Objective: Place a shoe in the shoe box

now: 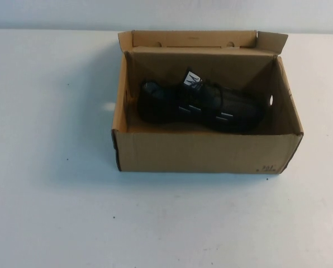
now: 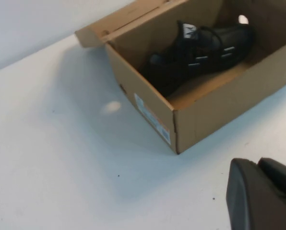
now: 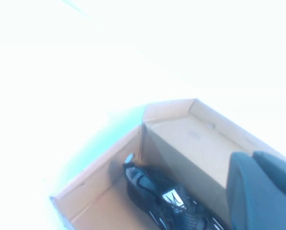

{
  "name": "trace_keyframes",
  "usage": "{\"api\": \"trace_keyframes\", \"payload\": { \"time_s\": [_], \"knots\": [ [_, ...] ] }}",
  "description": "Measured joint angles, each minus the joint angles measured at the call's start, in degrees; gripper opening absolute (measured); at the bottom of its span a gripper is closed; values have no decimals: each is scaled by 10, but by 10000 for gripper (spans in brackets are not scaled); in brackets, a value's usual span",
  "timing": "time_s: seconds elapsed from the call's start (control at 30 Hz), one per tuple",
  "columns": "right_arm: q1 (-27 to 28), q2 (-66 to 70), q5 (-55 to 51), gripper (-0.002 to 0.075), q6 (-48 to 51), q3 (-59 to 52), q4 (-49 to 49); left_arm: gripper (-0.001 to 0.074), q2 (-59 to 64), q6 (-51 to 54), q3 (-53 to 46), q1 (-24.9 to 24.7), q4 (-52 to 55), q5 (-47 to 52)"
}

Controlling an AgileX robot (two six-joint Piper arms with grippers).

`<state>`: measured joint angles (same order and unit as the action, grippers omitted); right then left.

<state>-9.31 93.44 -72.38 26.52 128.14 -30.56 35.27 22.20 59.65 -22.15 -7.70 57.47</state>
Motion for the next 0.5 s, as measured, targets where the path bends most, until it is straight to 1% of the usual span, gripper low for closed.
{"api": "trace_keyframes", "payload": {
  "time_s": [0.07,0.23,0.4,0.5],
  "knots": [
    [0,-36,-1,-16,-13,-12,11,1,0,-40,-7,0,15,-5],
    [1,-128,2,-16,-58,-79,83,1,0,-81,-41,0,21,-43],
    [1,-240,68,-16,-76,-226,118,0,0,-114,-82,0,15,-97],
    [1,-316,140,-16,-72,-348,122,0,0,-135,-102,0,13,-133]
  ]
}}
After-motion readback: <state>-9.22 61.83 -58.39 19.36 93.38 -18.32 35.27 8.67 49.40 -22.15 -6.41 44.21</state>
